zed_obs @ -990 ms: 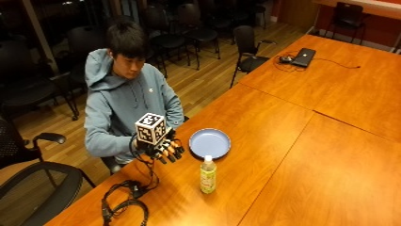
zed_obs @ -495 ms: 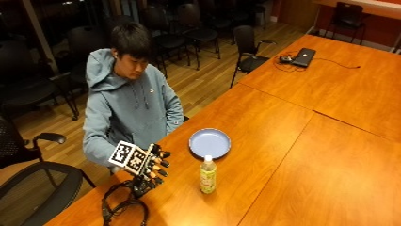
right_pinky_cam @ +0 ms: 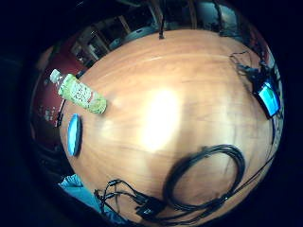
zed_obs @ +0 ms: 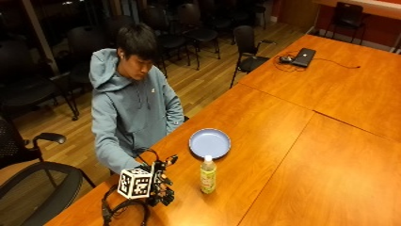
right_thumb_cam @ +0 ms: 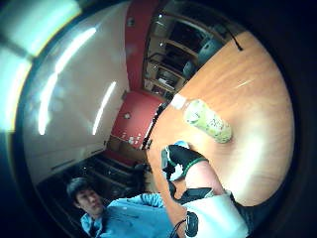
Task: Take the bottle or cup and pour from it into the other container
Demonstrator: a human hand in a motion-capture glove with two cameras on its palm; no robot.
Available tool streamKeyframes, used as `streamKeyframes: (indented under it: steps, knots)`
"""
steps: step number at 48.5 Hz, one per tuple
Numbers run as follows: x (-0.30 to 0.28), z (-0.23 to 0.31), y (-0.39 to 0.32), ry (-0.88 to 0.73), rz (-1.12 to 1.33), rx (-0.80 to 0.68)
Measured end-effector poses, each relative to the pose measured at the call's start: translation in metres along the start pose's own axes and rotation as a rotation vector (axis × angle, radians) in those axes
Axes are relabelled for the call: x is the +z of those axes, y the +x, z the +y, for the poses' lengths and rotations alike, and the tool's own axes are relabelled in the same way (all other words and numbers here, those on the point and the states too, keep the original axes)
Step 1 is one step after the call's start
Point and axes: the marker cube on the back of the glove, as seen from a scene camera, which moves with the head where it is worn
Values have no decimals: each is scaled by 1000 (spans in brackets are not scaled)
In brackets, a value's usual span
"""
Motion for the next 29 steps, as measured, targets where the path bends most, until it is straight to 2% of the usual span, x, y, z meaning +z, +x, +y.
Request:
streamKeyframes:
  steps: [8, 29]
  knots:
    - [24, -7, 5, -41, -127, 43]
    - [90, -28, -6, -80, -141, 27]
